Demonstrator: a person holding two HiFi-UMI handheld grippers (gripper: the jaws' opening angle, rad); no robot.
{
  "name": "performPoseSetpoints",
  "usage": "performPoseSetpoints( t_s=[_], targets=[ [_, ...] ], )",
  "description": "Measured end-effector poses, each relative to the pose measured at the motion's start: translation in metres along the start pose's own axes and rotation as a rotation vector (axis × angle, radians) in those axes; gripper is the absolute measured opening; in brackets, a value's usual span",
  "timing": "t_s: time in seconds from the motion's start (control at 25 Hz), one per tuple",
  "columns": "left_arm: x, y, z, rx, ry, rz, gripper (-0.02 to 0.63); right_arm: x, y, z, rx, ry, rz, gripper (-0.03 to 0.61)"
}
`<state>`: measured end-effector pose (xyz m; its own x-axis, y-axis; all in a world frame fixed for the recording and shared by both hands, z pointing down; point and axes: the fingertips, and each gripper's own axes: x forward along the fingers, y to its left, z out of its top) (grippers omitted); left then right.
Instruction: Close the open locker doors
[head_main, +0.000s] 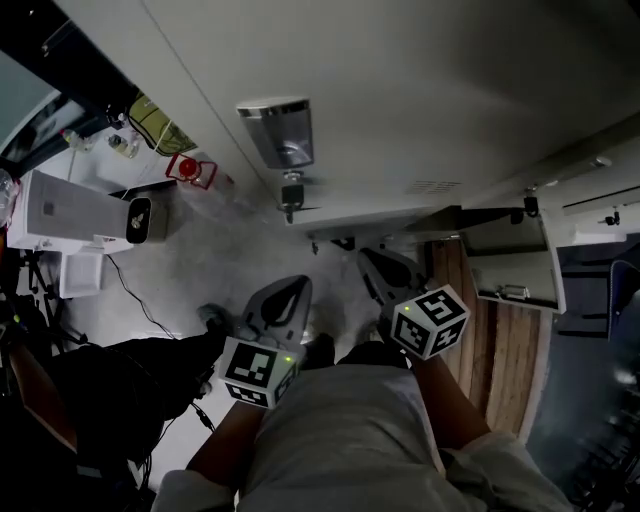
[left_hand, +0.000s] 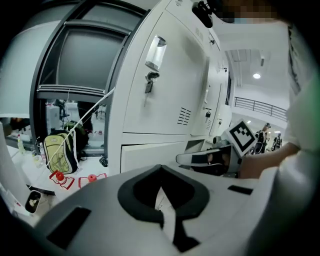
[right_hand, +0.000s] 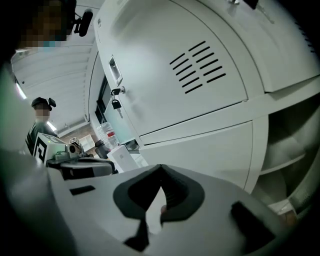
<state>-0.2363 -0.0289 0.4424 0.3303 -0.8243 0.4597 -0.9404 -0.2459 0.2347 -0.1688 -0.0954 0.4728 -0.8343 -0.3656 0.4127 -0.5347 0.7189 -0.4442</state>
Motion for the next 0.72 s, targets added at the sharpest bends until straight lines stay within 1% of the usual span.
performPoseSetpoints(
  t_s=[0.12,0.2,0.36,0.52,0.6,0.72],
  targets=[
    [0.002,-0.026,0.002,-0.004,-0.001,-0.024,0.015,-0.027,-0.009,-0.001,-0.007,-0.006,-0.026,0.028],
    [0.007,-0.047,0.001,0.007,0.002,-0.068,0.015,-0.051,-0.019,0.001,-0.004,-0.021,-0.064,0.028],
    [0.024,-0.086,0.004,0.057,0.009,-0.189,0.015,-0.106,-0.032,0.003,0.02,-0.082,-0.163,0.028],
    [0.04,-0.13,0.014,0.128,0.011,-0.31,0.015,-0.163,-0.041,0.004,0.039,-0.157,-0.261,0.028],
    [0.047,-0.153,0.017,0.157,0.02,-0.356,0.015,-0.19,-0.048,0.0,0.057,-0.188,-0.304,0.028],
    [0.062,-0.189,0.021,0.194,0.029,-0.401,0.015,-0.226,-0.065,-0.007,0.081,-0.227,-0.345,0.028]
  ],
)
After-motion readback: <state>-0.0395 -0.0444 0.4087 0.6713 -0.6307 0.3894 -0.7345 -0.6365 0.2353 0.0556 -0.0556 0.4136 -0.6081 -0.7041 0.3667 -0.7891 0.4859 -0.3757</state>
